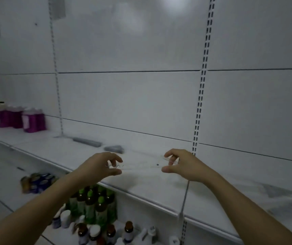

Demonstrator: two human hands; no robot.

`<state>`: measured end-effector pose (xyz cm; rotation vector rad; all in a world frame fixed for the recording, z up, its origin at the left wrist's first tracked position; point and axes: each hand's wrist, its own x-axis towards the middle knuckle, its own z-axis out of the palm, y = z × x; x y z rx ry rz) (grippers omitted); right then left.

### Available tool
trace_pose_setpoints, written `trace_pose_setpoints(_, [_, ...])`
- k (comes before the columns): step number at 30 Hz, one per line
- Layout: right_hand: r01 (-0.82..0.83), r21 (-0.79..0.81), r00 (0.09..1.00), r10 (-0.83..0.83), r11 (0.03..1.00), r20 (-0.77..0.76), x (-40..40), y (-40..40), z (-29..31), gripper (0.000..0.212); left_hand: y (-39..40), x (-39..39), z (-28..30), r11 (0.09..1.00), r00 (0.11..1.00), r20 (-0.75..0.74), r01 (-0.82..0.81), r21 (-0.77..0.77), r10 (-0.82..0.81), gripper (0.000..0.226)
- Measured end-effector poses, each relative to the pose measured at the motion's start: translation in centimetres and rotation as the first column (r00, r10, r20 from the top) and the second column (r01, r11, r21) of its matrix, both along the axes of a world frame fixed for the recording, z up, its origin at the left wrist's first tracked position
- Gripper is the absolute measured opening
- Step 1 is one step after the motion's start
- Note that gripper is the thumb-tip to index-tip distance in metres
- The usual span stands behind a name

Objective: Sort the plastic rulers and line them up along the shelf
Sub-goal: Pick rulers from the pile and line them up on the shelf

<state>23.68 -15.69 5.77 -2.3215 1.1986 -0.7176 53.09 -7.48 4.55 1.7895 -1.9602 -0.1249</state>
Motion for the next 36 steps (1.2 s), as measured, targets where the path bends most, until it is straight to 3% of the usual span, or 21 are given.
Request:
trace_pose_setpoints(12, [-0.133, -0.020, 0.990, 0.132, 0.991, -0.040, 20.1, -2.2, 0.5, 0.048, 3.1, 18.1, 0.0, 0.980, 0.981, 0.014, -0.196, 0.045, 0.195, 0.032])
trace_pose_setpoints(25, [-0.184, 0.050, 0.983, 0.184, 0.982, 0.004, 33.1, -13.9, 0.1, 0.037, -7.7, 30.9, 1.6, 0.966, 0.966, 0.093, -0.249, 0.070, 0.242, 0.031])
trace_pose_setpoints(36, [0.001, 0.073, 0.998, -0.006, 0.997, 0.067, 38.5, -20.3, -0.2, 0.043, -19.4, 37.1, 0.6, 0.996, 0.996, 0.015, -0.087, 0.028, 0.086, 0.031])
